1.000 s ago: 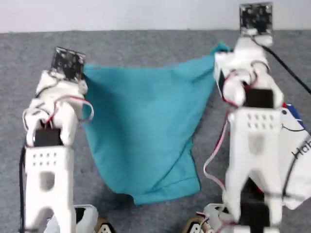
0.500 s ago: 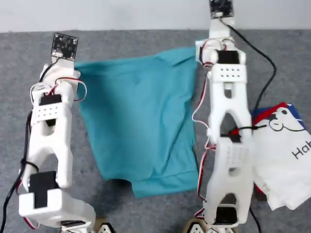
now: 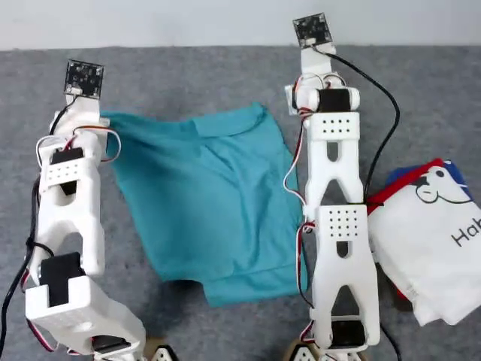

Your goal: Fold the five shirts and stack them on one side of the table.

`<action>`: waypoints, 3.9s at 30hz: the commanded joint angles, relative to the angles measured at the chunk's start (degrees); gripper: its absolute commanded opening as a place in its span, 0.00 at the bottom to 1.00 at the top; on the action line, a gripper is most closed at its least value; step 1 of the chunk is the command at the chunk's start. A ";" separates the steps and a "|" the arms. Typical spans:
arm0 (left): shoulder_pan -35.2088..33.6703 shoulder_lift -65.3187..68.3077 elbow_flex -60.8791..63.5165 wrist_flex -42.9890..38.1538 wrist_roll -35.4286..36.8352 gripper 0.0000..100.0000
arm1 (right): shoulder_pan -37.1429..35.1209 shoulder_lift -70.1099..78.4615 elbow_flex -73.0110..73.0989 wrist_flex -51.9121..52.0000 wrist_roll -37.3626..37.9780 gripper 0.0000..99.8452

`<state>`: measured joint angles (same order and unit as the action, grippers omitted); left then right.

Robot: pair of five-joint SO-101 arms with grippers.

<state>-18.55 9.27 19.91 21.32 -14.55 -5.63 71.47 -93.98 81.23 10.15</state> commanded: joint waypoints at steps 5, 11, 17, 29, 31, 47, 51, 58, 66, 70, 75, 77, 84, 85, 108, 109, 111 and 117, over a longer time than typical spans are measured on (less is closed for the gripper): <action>-0.18 -0.35 -2.42 2.73 -0.44 0.01 | -2.33 -13.14 -2.29 21.49 3.16 0.14; 0.09 -0.35 -2.33 3.52 -0.35 0.01 | -6.73 -10.24 -2.29 14.29 3.78 0.14; 0.09 -0.26 -2.24 3.52 -0.26 0.01 | -10.24 -4.09 -2.29 2.86 1.58 0.14; 0.18 -0.26 -2.42 5.54 -0.26 0.01 | -8.92 5.58 -2.29 -7.25 0.00 0.13; 0.18 -0.26 -2.42 5.54 -0.26 0.01 | -8.75 6.90 -2.29 -9.01 0.09 0.13; 5.80 -0.44 -2.33 7.12 -0.44 0.01 | -7.78 4.97 -2.46 -10.86 9.05 0.01; 5.36 -0.97 -2.95 8.79 -0.44 0.01 | -7.16 -4.88 -2.46 -6.64 9.05 0.01; 5.27 -13.27 -3.30 15.21 -0.44 0.01 | -6.02 -22.29 -2.46 2.15 8.97 0.01; 5.27 -37.54 -3.03 23.12 -0.35 0.01 | -6.11 -41.63 -2.46 17.27 8.88 0.01; 5.19 -47.65 -3.21 29.71 -0.35 0.01 | -5.76 -52.97 -2.37 21.93 8.97 0.01; 5.19 -53.36 -7.34 38.86 -0.18 0.01 | -3.21 -67.03 -1.76 21.85 8.97 0.01; 5.27 -54.59 -12.53 43.25 -0.09 0.01 | -1.45 -72.31 0.26 21.85 8.88 0.01; 5.63 -56.79 -37.05 59.16 -0.09 0.01 | 4.00 -89.54 13.54 21.58 5.63 0.01; 5.63 -57.23 -40.04 60.57 -0.09 0.01 | 4.09 -91.91 15.38 21.58 5.63 0.01; 5.27 -71.21 -48.04 65.67 5.19 0.01 | 18.51 -116.26 25.14 11.30 -3.16 0.01; 5.27 -71.21 -47.78 65.67 5.19 0.01 | 18.51 -116.18 25.23 11.56 -3.16 0.01; 5.27 -71.12 -47.69 65.67 5.19 0.01 | 19.30 -116.09 26.29 11.65 -3.16 0.01; 5.27 -68.84 -42.68 63.91 5.10 0.01 | 19.47 -116.09 41.49 6.99 -3.25 0.01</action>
<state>-12.92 -62.02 -25.89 87.34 -9.98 13.27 -45.10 -60.22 91.87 7.43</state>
